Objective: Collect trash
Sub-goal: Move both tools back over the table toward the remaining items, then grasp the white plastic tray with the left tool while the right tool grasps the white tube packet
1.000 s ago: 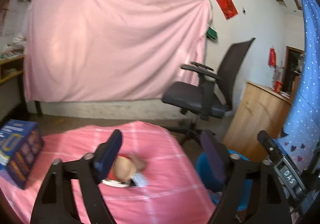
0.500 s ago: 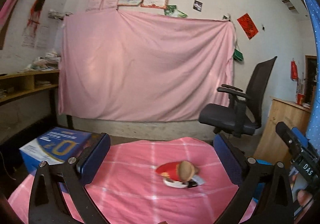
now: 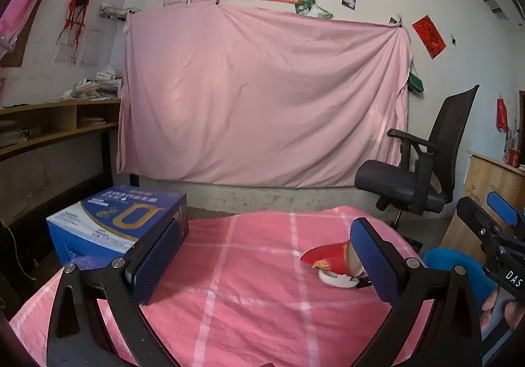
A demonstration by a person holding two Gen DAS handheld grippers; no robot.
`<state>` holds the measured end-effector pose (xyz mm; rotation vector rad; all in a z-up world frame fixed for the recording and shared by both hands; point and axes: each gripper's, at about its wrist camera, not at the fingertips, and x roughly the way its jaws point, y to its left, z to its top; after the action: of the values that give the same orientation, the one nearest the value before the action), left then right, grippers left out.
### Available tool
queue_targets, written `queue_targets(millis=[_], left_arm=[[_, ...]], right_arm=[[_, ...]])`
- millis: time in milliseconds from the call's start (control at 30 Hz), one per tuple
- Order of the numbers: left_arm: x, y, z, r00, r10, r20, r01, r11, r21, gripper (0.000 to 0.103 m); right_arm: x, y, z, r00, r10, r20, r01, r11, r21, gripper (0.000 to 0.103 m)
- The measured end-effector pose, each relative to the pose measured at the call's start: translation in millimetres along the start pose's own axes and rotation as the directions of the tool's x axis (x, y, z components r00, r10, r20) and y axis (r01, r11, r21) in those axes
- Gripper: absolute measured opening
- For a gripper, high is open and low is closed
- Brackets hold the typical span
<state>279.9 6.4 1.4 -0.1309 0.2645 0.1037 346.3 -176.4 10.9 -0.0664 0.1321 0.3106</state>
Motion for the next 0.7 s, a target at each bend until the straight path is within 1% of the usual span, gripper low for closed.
queue_targets(millis=[133,300,400,433,533,567,667,700], left_arm=[[12.9,5.8,-7.4,0.999,0.0,-0.036,0.0,1.0,-0.001,0.101],[32.4,9.8,-13.3,0.992,-0.044,-0.122,0.042,0.999,-0.015,0.101],[48.1,10.8,-17.1,0.976,-0.078,-0.204,0.073,0.997,-0.034,0.101],[51.4,10.6,-17.4,0.972,-0.087,-0.219,0.079,0.996,-0.042,0.101],[58.5,9.0,-16.7,0.962,-0.118,-0.246,0.104,0.992,-0.069,0.1],[61.0,7.6,-16.9,0.959,-0.127,-0.254,0.113,0.991,-0.071,0.1],[67.6,1.7,-17.1,0.947,-0.148,-0.285,0.137,0.989,-0.057,0.099],[71.6,0.4,-17.1,0.942,-0.158,-0.296,0.148,0.987,-0.056,0.097]], right_arm=[[14.0,6.7,-7.9,0.998,0.003,-0.068,-0.005,0.999,-0.033,0.103],[35.9,13.5,-21.4,0.982,-0.007,-0.188,-0.007,0.997,-0.075,0.103],[48.6,11.2,-29.0,0.965,-0.001,-0.262,-0.017,0.998,-0.065,0.103],[51.0,10.4,-31.3,0.96,0.004,-0.28,-0.021,0.998,-0.056,0.103],[64.0,6.6,-39.0,0.936,0.034,-0.351,-0.044,0.999,-0.02,0.103],[69.7,5.9,-42.1,0.925,0.047,-0.378,-0.056,0.998,-0.013,0.103],[80.8,8.1,-46.7,0.903,0.081,-0.421,-0.09,0.996,0.0,0.094],[84.0,9.8,-47.9,0.896,0.092,-0.435,-0.101,0.995,0.002,0.089]])
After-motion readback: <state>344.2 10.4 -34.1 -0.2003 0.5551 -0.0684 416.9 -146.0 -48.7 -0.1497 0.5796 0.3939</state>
